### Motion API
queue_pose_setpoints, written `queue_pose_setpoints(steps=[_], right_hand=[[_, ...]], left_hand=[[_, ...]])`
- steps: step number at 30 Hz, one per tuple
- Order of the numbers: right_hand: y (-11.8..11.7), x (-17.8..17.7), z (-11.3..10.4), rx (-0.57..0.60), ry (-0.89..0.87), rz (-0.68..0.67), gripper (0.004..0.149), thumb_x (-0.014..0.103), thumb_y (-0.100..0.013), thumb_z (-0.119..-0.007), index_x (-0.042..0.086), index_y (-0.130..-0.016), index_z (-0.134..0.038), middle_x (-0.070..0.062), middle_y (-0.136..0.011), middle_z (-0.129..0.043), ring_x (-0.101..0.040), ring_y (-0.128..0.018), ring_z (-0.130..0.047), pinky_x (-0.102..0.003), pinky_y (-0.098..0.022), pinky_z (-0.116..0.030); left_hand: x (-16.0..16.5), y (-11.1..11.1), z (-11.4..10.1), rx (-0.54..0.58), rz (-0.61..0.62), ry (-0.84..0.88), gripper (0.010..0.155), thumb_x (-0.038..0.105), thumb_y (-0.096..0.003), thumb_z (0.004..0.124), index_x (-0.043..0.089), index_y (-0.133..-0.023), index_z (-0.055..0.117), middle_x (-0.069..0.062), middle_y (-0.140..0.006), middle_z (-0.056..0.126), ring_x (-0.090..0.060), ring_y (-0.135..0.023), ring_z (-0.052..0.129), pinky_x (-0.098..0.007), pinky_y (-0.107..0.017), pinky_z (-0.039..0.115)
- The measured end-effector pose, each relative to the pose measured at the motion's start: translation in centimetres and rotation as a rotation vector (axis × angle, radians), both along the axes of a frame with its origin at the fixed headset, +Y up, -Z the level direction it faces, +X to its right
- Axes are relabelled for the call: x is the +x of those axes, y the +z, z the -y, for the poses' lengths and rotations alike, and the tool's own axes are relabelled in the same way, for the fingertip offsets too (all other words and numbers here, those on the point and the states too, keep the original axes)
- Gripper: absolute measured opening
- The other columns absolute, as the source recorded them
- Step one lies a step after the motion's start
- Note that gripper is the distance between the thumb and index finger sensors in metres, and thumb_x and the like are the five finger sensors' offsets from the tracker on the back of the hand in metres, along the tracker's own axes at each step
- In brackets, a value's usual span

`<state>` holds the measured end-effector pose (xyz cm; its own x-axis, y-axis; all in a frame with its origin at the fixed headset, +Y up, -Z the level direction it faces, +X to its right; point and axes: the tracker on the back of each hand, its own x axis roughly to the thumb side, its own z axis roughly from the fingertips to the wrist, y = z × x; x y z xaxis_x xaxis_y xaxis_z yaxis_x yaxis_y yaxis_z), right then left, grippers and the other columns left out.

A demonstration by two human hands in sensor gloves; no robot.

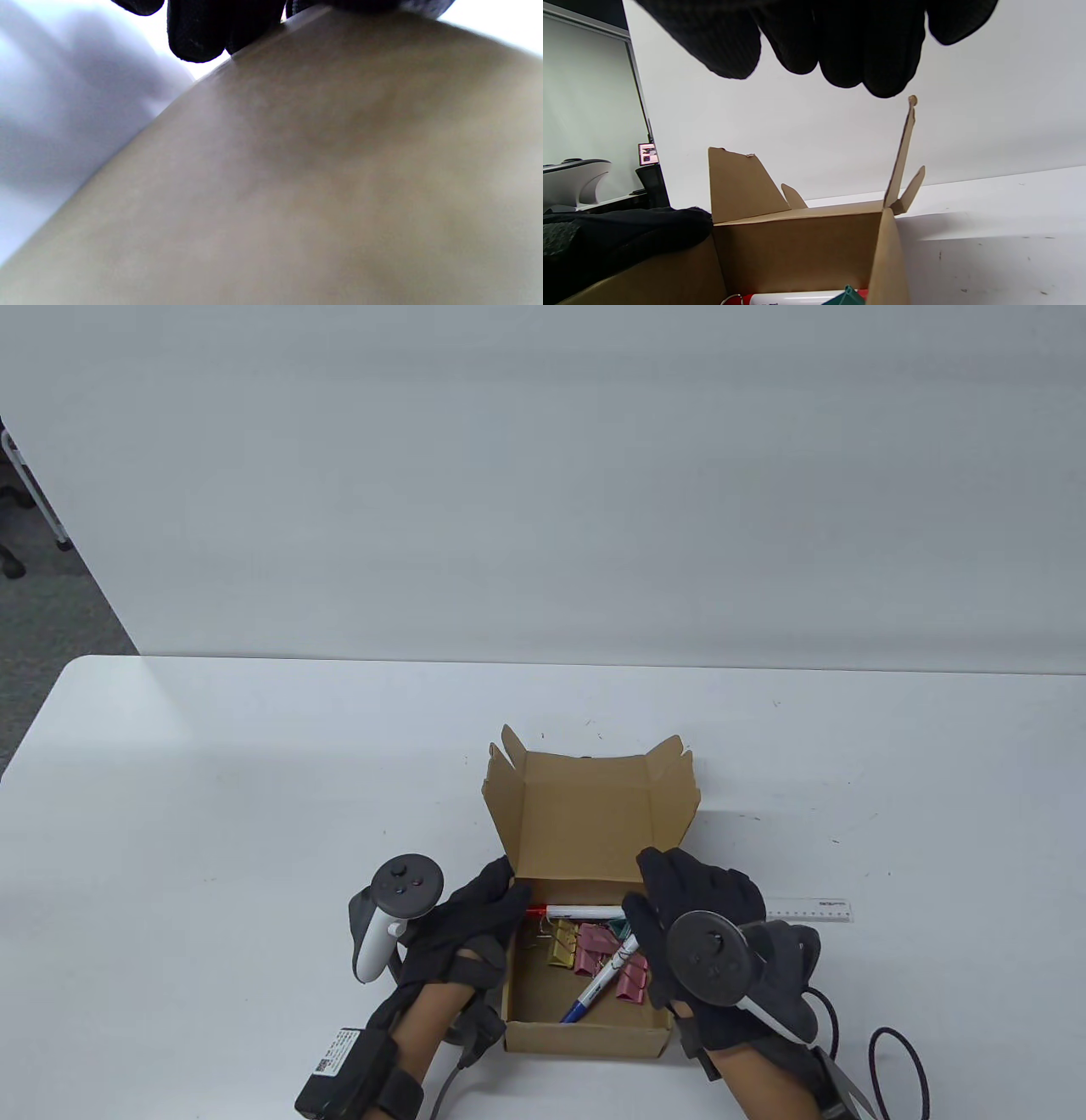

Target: Open four flaps of mailer box and unpack office supplies

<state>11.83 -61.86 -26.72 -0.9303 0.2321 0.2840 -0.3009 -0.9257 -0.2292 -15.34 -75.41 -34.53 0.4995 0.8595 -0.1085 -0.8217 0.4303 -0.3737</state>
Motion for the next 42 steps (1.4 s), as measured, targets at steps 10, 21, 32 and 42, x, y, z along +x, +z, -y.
queue_pose_setpoints(steps=[10,21,32,42], right_hand=[[0.0,-2.9,-0.2,0.022,0.081,-0.096,0.05,0.041,-0.063,-0.08,0.014,-0.103,-0.07,-0.012,-0.103,-0.079,-0.04,-0.086,-0.084,-0.063,-0.068,-0.059],[-1.5,-6.5,1.8,-0.097,0.243,-0.175,0.049,0.039,-0.062,-0.08,0.015,-0.104,-0.07,-0.01,-0.104,-0.078,-0.039,-0.088,-0.083,-0.061,-0.068,-0.06],[-4.1,-8.0,4.8,-0.29,0.369,-0.155,0.048,0.036,-0.062,-0.08,0.015,-0.104,-0.07,-0.01,-0.105,-0.079,-0.039,-0.088,-0.084,-0.06,-0.068,-0.061],[-5.9,-9.1,7.2,-0.544,0.472,-0.097,0.051,0.035,-0.063,-0.077,0.013,-0.108,-0.064,-0.012,-0.109,-0.073,-0.042,-0.094,-0.078,-0.062,-0.069,-0.058]], left_hand=[[0.0,0.0,0.0,0.001,0.0,0.0,0.062,0.057,-0.0657,0.067,0.029,-0.117,0.047,-0.017,-0.12,0.061,-0.051,-0.104,0.067,-0.071,-0.076,0.046],[0.0,0.0,0.0,0.002,0.002,-0.003,0.062,0.057,-0.0658,0.067,0.029,-0.117,0.047,-0.017,-0.12,0.061,-0.051,-0.104,0.067,-0.071,-0.076,0.046],[0.0,-0.1,0.0,0.002,0.005,-0.004,0.062,0.057,-0.0658,0.067,0.029,-0.117,0.047,-0.017,-0.12,0.061,-0.051,-0.104,0.067,-0.071,-0.076,0.046],[0.0,-0.1,0.0,0.002,0.007,-0.006,0.062,0.057,-0.0659,0.067,0.029,-0.117,0.047,-0.017,-0.12,0.061,-0.051,-0.104,0.067,-0.071,-0.076,0.046]])
